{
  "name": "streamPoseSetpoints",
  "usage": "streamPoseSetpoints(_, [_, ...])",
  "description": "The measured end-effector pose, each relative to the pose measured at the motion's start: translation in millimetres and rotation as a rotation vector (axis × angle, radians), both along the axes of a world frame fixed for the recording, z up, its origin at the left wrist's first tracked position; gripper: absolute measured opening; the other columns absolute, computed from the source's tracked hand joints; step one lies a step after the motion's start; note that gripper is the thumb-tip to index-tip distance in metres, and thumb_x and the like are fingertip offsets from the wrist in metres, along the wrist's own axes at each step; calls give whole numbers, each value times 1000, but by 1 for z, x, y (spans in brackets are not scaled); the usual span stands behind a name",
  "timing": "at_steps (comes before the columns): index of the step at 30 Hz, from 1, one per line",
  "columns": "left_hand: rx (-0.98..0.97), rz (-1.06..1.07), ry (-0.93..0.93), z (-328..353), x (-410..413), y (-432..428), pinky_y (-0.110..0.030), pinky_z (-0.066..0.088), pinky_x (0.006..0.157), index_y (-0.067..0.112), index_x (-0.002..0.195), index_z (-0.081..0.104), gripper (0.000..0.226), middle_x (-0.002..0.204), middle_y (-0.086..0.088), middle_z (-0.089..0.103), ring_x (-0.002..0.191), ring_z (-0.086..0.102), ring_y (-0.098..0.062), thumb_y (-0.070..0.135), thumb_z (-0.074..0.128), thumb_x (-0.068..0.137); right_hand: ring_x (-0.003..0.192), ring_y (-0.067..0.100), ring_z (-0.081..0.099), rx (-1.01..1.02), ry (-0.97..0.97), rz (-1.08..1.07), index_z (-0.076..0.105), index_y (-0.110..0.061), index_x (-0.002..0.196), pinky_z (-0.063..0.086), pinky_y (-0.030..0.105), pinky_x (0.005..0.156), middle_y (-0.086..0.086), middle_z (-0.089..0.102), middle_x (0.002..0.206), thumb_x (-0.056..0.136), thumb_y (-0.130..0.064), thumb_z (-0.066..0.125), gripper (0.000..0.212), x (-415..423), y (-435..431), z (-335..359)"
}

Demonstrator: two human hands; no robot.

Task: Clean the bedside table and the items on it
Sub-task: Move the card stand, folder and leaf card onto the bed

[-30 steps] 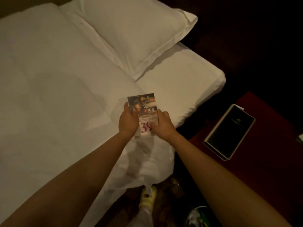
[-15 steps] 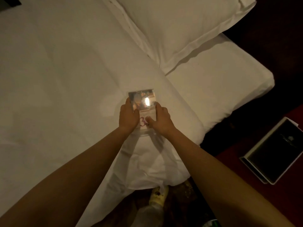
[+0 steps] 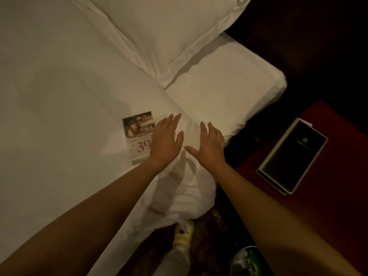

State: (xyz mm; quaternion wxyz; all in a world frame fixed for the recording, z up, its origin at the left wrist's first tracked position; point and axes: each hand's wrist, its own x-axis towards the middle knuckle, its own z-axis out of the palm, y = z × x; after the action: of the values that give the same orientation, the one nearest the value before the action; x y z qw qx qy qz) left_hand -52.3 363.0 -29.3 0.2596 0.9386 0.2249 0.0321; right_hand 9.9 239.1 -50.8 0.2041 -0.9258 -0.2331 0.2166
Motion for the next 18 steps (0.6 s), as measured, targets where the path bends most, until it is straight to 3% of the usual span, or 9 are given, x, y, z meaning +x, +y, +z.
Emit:
streamPoseSetpoints(4, [-166,-67,-22,-1,25,-55,-33,24,113,17,145,29,54,150,-6,37,139,31,-25,27,47,94,145,30,7,-47,-57,-108,4,-18,149,5,48,118,9,4,159,82,-60,53,93,12,-65,3])
streamPoseSetpoints(8, [-257,-197,48,-13,45,-103,-38,30,113,17,147,22,64,152,-6,34,138,34,-27,35,48,91,144,31,10,-125,-140,-217,8,-16,149,6,49,117,9,9,159,83,-63,47,89,22,-132,5])
streamPoseSetpoints(12, [-300,-275,123,-24,69,-149,-40,41,103,14,148,20,68,139,-19,50,124,50,-34,39,48,90,144,32,11,-189,-231,-363,14,-12,148,4,51,116,13,14,157,91,-54,39,74,26,-186,0])
streamPoseSetpoints(15, [-335,-378,164,-33,87,-182,-39,39,106,16,149,15,68,144,-15,45,129,46,-31,35,48,93,142,35,18,-188,-220,-501,18,-9,146,11,52,116,17,18,155,94,-46,40,68,27,-219,-8])
streamPoseSetpoints(18, [-367,-380,256,-41,102,-209,-35,50,85,20,150,9,68,123,-22,61,101,62,-33,35,46,95,138,36,21,-129,-110,-571,15,-8,147,20,49,113,18,18,154,93,-40,44,69,29,-243,-22])
